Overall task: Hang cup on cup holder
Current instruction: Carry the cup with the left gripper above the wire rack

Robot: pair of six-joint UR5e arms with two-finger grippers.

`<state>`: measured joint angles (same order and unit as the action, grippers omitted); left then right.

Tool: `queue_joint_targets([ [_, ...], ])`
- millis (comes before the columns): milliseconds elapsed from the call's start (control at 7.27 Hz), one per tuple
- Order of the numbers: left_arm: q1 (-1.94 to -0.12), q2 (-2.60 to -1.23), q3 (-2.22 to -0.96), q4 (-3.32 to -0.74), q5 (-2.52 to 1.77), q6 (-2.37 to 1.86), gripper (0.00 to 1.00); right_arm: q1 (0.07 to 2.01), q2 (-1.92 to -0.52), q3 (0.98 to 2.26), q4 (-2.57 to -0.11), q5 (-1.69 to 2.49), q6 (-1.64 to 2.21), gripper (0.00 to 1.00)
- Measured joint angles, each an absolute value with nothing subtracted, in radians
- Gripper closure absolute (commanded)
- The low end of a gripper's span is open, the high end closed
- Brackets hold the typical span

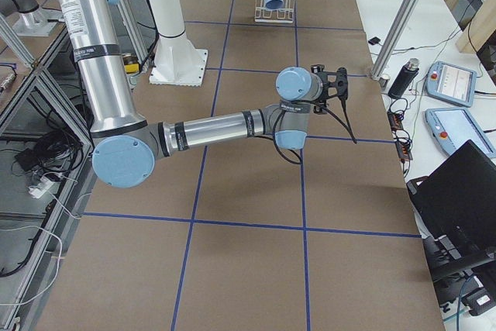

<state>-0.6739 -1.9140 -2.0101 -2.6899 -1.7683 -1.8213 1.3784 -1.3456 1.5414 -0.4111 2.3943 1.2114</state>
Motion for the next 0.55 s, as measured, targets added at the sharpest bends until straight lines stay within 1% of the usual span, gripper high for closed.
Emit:
queue_joint_targets([
  [275,-0.737,-1.914,-2.088,-2.413,-1.769,-1.668,1.00,1.420,-1.342,1.542,-0.749,2.195,0.829,0.00],
  [550,-0.808,-1.915,-2.193,-2.103,-1.773,-1.486,1.00,1.434,-1.340,1.541,-1.026,2.063,0.443,0.00],
])
